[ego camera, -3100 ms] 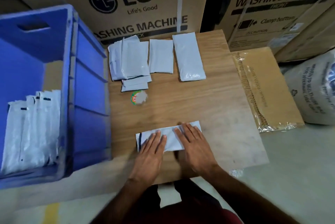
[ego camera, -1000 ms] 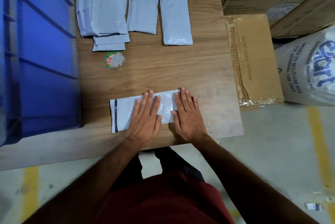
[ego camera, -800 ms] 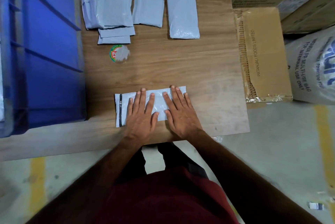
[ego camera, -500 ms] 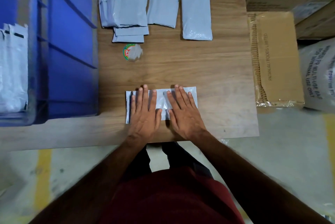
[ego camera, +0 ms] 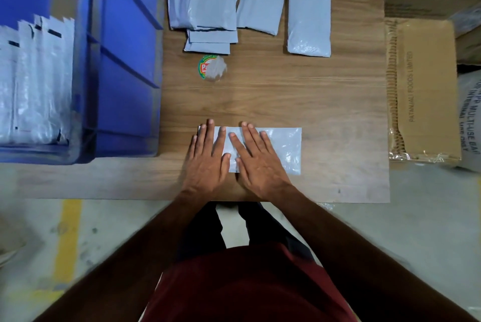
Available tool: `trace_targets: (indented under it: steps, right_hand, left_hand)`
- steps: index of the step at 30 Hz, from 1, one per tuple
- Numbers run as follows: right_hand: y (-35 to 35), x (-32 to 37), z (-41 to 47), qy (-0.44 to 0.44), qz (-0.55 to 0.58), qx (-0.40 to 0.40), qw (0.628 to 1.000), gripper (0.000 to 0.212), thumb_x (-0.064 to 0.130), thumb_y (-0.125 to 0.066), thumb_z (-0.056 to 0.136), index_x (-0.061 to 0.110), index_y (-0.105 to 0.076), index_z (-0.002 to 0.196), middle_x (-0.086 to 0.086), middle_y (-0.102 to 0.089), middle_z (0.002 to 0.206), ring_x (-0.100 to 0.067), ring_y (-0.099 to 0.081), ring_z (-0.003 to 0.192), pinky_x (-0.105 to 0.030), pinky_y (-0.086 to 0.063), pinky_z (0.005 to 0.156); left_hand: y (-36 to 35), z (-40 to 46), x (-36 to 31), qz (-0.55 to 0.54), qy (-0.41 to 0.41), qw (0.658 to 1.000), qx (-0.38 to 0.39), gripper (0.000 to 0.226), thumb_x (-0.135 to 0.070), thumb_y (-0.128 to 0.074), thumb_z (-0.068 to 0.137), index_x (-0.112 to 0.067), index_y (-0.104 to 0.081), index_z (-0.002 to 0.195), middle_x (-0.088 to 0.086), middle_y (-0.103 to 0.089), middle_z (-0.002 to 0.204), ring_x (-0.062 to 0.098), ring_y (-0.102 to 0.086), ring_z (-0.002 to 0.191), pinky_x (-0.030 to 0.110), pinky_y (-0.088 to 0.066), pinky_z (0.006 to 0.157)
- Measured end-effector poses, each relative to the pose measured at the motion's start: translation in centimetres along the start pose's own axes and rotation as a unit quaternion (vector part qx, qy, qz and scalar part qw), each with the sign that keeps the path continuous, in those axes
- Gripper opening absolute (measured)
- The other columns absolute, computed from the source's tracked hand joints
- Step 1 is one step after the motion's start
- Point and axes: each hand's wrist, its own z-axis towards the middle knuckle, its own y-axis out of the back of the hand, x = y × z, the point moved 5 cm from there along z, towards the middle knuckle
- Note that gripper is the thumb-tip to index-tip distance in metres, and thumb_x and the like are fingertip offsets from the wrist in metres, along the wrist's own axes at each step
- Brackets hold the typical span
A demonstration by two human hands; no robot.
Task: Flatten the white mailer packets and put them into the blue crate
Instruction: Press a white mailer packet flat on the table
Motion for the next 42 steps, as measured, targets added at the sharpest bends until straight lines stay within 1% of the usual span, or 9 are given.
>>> trace_targets:
  steps: [8,11,17,21,24,28,36,39,42]
  right_hand:
    - [-0.4,0.1,0.2,-0.009,0.004,0.038,0.999,0.064,0.031,-0.033,0.103,0.015,-0.017,0.163,-0.014,-0.004,0.17,-0.027,-0.002,0.158,-0.05,-0.013,0.126]
    - [1.1,-0.9,-1.2,-0.036,0.027,0.019,0.999,0.065,0.033,-0.037,0.102,0.013,-0.02,0.162,-0.016,-0.005,0.17,-0.028,-0.001,0.158,-0.053,-0.012,0.125]
    - [2.0,-2.3,-5.5,-0.028,-0.02,0.04,0.999,0.085,0.05,-0.049,0.097,0.012,-0.011,0.163,-0.016,0.002,0.17,-0.029,0.003,0.158,-0.054,-0.008,0.126]
    - [2.8,-1.9,-4.3,-0.081,-0.067,0.044,0.993,0.079,0.024,-0.042,0.091,0.017,-0.011,0.163,-0.017,-0.006,0.169,-0.032,-0.01,0.157,-0.05,-0.013,0.126]
    - [4.5,-1.1,-3.2,-0.099,-0.07,-0.002,0.993,0.075,0.017,-0.028,0.085,0.015,-0.025,0.159,-0.021,-0.027,0.164,-0.037,-0.044,0.141,-0.051,-0.031,0.12]
    - [7.3,-1.3,-2.6,-0.076,-0.098,-0.049,0.991,0.082,0.01,-0.053,0.076,0.012,-0.036,0.156,-0.023,-0.035,0.159,-0.035,-0.065,0.111,-0.048,-0.046,0.108]
    - [10.2,-2.8,-2.2,0.0,-0.153,-0.006,0.988,0.083,0.024,-0.041,0.074,0.016,-0.034,0.157,-0.024,-0.044,0.154,-0.033,-0.066,0.067,-0.038,-0.055,0.07]
    - [9.2,-3.5,-1.5,-0.01,-0.177,0.012,0.984,0.086,0.022,-0.056,0.076,0.013,-0.033,0.158,-0.028,-0.042,0.153,-0.038,-0.067,0.089,-0.044,-0.054,0.089]
    - [7.8,-3.1,-0.8,-0.054,-0.156,-0.005,0.986,0.086,0.016,-0.063,0.076,0.01,-0.034,0.157,-0.029,-0.037,0.156,-0.042,-0.052,0.129,-0.052,-0.038,0.115]
  left_hand:
    - [0.6,0.0,0.1,0.006,-0.014,1.0,0.022,0.07,-0.046,-0.024,0.102,-0.011,-0.014,0.162,0.017,-0.005,0.169,0.032,-0.005,0.157,0.052,-0.015,0.125]
    - [1.4,-1.0,0.9,0.027,-0.137,0.99,0.015,0.079,-0.055,-0.033,0.101,-0.007,-0.015,0.162,0.019,-0.006,0.169,0.032,-0.005,0.157,0.051,-0.015,0.125]
    - [2.3,-0.4,1.5,0.085,-0.217,0.972,0.021,0.065,-0.054,-0.015,0.108,-0.018,-0.012,0.162,0.014,-0.022,0.167,0.031,-0.034,0.149,0.044,-0.043,0.112]
    - [4.0,0.1,0.9,0.091,-0.258,0.962,0.006,0.068,-0.042,-0.032,0.106,-0.016,-0.003,0.162,0.018,-0.012,0.168,0.035,-0.046,0.14,0.044,-0.054,0.1]
    - [5.5,0.3,0.0,0.067,-0.266,0.962,0.005,0.079,-0.033,-0.05,0.101,-0.021,0.0,0.161,0.021,-0.008,0.168,0.042,-0.062,0.119,0.047,-0.062,0.078]
    - [8.3,0.5,-0.8,0.08,-0.284,0.955,0.002,0.108,-0.007,-0.066,0.086,-0.023,0.008,0.162,0.023,0.001,0.168,0.038,-0.071,0.09,0.041,-0.06,0.066]
    - [12.3,2.3,-2.0,0.113,-0.299,0.947,-0.007,0.097,-0.03,-0.063,0.081,-0.018,-0.012,0.162,0.01,-0.045,0.148,0.021,-0.07,0.073,0.029,-0.048,0.046]
    - [11.1,3.6,-1.6,0.15,-0.259,0.954,-0.003,0.09,-0.03,-0.064,0.081,-0.016,-0.025,0.16,0.009,-0.053,0.139,0.022,-0.068,0.079,0.032,-0.05,0.059]
    - [8.7,3.6,-1.0,0.126,-0.172,0.977,-0.009,0.073,-0.026,-0.048,0.09,-0.013,-0.027,0.159,0.016,-0.044,0.151,0.031,-0.058,0.119,0.042,-0.045,0.1]
